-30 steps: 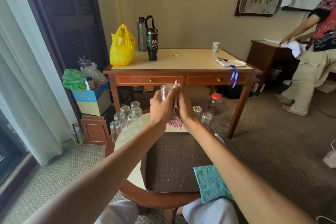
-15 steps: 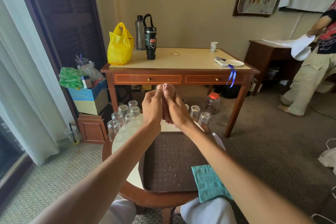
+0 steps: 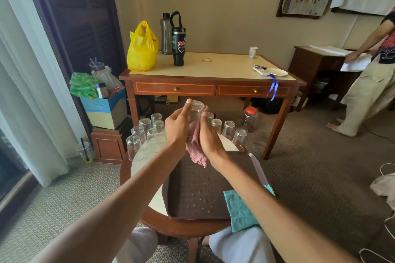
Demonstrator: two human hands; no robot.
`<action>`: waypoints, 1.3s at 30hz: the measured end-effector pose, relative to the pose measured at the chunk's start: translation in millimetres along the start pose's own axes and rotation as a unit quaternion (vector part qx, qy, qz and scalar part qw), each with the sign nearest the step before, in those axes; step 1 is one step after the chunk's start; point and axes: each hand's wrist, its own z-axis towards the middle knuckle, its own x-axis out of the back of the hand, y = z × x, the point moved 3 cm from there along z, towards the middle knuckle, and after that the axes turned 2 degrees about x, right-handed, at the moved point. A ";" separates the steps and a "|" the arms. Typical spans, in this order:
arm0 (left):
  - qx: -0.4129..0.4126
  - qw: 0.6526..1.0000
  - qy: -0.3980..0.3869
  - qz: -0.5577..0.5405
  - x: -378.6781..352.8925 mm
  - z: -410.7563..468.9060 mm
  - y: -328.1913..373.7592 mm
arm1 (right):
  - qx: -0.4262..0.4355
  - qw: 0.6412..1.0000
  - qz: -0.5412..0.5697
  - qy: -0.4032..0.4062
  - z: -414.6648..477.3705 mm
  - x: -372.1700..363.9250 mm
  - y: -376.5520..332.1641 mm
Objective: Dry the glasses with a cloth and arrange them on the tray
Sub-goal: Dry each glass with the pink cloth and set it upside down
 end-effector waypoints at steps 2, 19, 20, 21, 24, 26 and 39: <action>0.021 1.000 0.004 -0.019 4.4 -1.0 -4.2 | 0.061 0.997 -0.052 0.011 -3.6 -2.7 1.3; -0.013 1.000 0.028 -0.001 3.2 -3.4 -2.2 | 0.027 0.998 -0.054 0.012 -7.7 -2.8 -5.2; -0.001 1.000 0.027 -0.010 5.6 0.2 -3.3 | 0.057 0.996 -0.060 0.011 -8.0 -5.0 -2.5; 0.012 0.999 0.027 -0.019 7.9 1.4 -4.0 | 0.079 0.995 -0.065 0.009 -8.2 -6.1 -0.3; 0.057 0.998 0.015 -0.031 9.9 0.3 -11.1 | 0.122 0.990 -0.074 0.015 -2.8 -4.5 -1.1; 0.084 0.996 -0.005 -0.037 7.2 -4.3 -15.0 | 0.105 0.992 -0.065 0.030 7.7 -0.6 -1.7; 0.066 0.996 0.020 -0.047 5.8 -4.1 -14.2 | -0.068 0.992 -0.110 -0.009 1.7 -1.0 4.9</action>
